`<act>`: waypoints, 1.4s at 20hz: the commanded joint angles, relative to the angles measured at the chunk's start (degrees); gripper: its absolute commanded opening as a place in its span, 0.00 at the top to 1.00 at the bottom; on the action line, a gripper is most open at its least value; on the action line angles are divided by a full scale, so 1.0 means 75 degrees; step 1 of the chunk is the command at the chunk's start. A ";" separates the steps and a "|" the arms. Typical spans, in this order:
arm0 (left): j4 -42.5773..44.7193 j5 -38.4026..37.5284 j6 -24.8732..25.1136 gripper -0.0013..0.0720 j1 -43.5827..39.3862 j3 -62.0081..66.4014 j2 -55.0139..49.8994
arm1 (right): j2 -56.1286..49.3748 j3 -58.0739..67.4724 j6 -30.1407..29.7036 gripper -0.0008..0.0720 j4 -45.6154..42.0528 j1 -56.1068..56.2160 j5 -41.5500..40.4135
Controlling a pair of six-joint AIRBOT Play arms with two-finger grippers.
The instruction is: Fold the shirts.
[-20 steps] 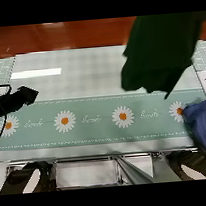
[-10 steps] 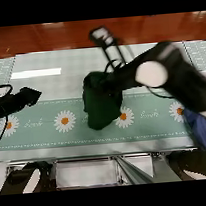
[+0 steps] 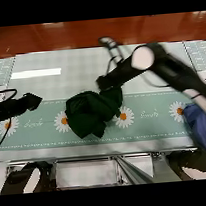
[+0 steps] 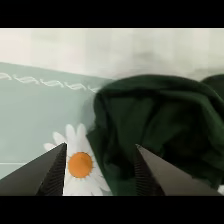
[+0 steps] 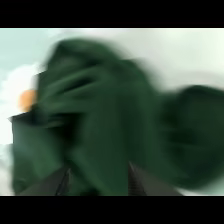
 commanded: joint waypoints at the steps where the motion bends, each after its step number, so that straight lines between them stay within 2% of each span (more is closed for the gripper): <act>1: -0.0137 -0.0906 0.0268 0.29 0.1195 0.0248 -0.0087 | 0.1402 -0.0230 -0.0096 0.43 -0.1594 -0.1976 0.1597; 3: -0.1008 -0.1367 0.0388 0.29 0.1652 -0.0414 -0.0192 | 0.2486 -0.1413 -0.0012 0.43 -0.1746 -0.3174 0.1294; 4: -0.1632 -0.1361 0.0699 0.29 0.1647 -0.0947 -0.0297 | 0.2993 -0.2291 0.0050 0.43 -0.1457 -0.3748 0.0915; 7: -0.3366 -0.1376 0.1926 0.29 0.1475 -0.2436 -0.1035 | 0.3963 -0.4750 -0.0431 0.43 0.0254 -0.4951 0.0044; 9: -0.3719 -0.1358 0.2483 0.29 0.1207 -0.2815 -0.1682 | 0.4202 -0.5814 -0.0973 0.43 0.1239 -0.5321 -0.0119; 13: -0.3841 -0.0490 0.2838 0.29 0.0699 -0.2824 -0.2818 | 0.4226 -0.6464 -0.1227 0.43 0.1725 -0.5222 -0.0262; 17: -0.5356 0.0009 0.3896 0.29 -0.0178 -0.2821 -0.3908 | 0.4185 -0.6464 -0.1183 0.43 0.1821 -0.4870 -0.0495; 19: -0.5601 0.0283 0.4144 0.31 -0.0737 -0.2713 -0.4465 | 0.3931 -0.6464 -0.1169 0.43 0.2090 -0.4520 -0.0664; 20: -0.5610 0.0204 0.4150 0.54 -0.0868 -0.2541 -0.4698 | 0.3692 -0.6464 -0.1174 0.43 0.2259 -0.4319 -0.0746; 21: -0.5630 0.0041 0.4334 0.82 -0.0918 -0.2358 -0.4811 | 0.3407 -0.6464 -0.1177 0.43 0.2396 -0.4100 -0.0892; 22: -0.5630 -0.0134 0.4674 0.95 -0.0927 -0.2162 -0.4832 | 0.3066 -0.6461 -0.1221 0.43 0.2591 -0.3876 -0.1099; 24: -0.5622 -0.0484 0.4876 0.95 -0.0912 -0.1754 -0.4826 | 0.2381 -0.6455 -0.1580 0.43 0.3395 -0.3576 -0.1524; 28: -0.5619 -0.0562 0.4864 0.95 -0.0912 -0.1408 -0.4829 | 0.1003 -0.6455 -0.2900 0.43 0.5537 -0.3445 -0.1944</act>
